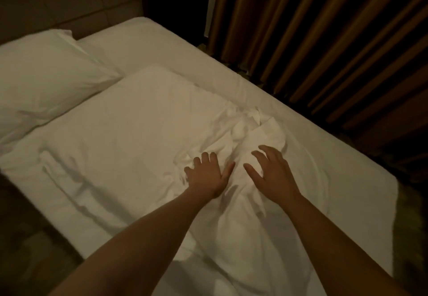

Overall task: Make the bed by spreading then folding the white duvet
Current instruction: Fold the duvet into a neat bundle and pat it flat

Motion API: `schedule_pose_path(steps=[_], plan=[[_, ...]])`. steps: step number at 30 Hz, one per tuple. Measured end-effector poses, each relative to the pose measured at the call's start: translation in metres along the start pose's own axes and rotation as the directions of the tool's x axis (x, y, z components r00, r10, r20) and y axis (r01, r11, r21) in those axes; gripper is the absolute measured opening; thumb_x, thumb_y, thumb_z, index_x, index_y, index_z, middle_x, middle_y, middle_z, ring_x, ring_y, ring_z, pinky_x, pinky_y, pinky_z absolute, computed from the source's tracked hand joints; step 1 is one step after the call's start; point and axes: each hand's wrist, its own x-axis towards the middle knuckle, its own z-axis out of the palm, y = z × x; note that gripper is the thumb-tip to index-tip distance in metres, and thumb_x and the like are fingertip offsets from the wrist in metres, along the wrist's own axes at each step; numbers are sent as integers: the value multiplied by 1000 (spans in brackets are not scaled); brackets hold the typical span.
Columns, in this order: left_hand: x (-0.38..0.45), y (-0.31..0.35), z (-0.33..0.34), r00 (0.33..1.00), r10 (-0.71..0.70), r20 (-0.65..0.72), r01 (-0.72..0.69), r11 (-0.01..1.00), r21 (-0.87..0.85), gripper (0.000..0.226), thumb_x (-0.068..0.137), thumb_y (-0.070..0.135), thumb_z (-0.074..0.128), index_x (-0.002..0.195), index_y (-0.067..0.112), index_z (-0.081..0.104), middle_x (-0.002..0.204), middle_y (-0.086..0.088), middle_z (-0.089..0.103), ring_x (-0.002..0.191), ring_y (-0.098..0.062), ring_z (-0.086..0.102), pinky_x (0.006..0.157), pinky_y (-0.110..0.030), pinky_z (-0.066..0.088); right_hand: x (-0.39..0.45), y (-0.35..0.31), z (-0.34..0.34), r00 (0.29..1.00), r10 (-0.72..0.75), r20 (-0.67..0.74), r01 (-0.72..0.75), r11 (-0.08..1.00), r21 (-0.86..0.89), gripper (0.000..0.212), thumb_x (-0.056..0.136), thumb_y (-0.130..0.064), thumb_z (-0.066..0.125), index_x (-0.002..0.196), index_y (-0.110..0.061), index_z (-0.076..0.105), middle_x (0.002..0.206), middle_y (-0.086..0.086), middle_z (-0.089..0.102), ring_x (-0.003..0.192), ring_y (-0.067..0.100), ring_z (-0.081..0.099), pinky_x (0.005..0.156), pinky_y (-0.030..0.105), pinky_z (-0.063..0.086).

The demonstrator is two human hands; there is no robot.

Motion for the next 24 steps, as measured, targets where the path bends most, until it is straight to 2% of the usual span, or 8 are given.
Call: schedule_pose_path(steps=[2, 5, 8, 12, 16, 19, 21, 24], plan=[[-9, 5, 8, 998, -47, -47, 51, 996, 76, 85, 92, 78, 11, 139, 16, 44, 140, -9, 50, 126, -34, 47, 102, -59, 35, 9, 16, 5, 997, -28, 65, 28, 1000, 2, 75, 93, -69, 29, 142, -18, 54, 155, 9, 41, 145, 30, 32, 112, 49, 34], [-22, -14, 17, 995, -52, -87, 67, 981, 184, 74, 97, 73, 17, 119, 16, 57, 121, -7, 63, 113, -30, 55, 92, -48, 42, 24, 40, 14, 987, 6, 162, -8, 1000, 12, 89, 85, -79, 16, 152, -24, 41, 164, 8, 25, 151, 29, 17, 118, 51, 25], [-31, -45, 14, 984, -122, -132, 134, 987, 86, 64, 100, 66, 24, 102, 15, 62, 102, -12, 69, 100, -34, 63, 75, -39, 45, 36, 54, 24, 968, 8, 250, 0, 1000, -29, 91, 85, -85, 13, 158, -31, 25, 168, 4, 9, 154, 26, 4, 120, 52, 19], [-48, -94, 4, 956, -250, -156, 247, 968, -40, 68, 100, 66, 24, 99, 15, 69, 102, -18, 69, 97, -39, 64, 79, -39, 47, 56, 49, 35, 935, -18, 353, 37, 998, -47, 77, 94, -73, 22, 160, -38, 3, 168, -6, -12, 154, 23, -13, 122, 58, 4], [-81, -135, 12, 921, -371, -118, 370, 928, -37, 89, 90, 71, 7, 105, 11, 71, 93, -15, 69, 77, -28, 58, 70, -34, 43, 73, 33, 58, 902, -56, 429, 64, 998, -4, 76, 91, -77, 15, 157, -46, -6, 166, -12, -20, 153, 26, -19, 119, 65, -1], [-93, -137, 25, 887, -456, -73, 457, 889, -2, 90, 86, 71, 4, 114, 12, 66, 99, -14, 69, 88, -31, 64, 71, -34, 43, 68, 29, 84, 862, -34, 506, 64, 997, -42, 74, 90, -78, 8, 155, -49, -11, 165, -14, -24, 153, 27, -21, 117, 67, -7], [-89, -128, 26, 874, -477, -92, 481, 876, 36, 87, 86, 74, 4, 123, 16, 57, 102, -11, 67, 94, -31, 64, 79, -39, 49, 66, 29, 94, 867, 6, 499, 25, 998, -57, 73, 90, -77, 4, 155, -49, -13, 165, -13, -25, 153, 27, -21, 117, 67, -8], [-60, -100, 14, 882, -359, -305, 406, 908, 107, 73, 96, 69, 13, 128, 16, 52, 125, -9, 60, 119, -33, 52, 98, -52, 41, 72, 25, 98, 887, -3, 461, 6, 1000, -4, 70, 93, -74, 6, 155, -48, -14, 165, -13, -24, 153, 25, -18, 118, 65, -6]])
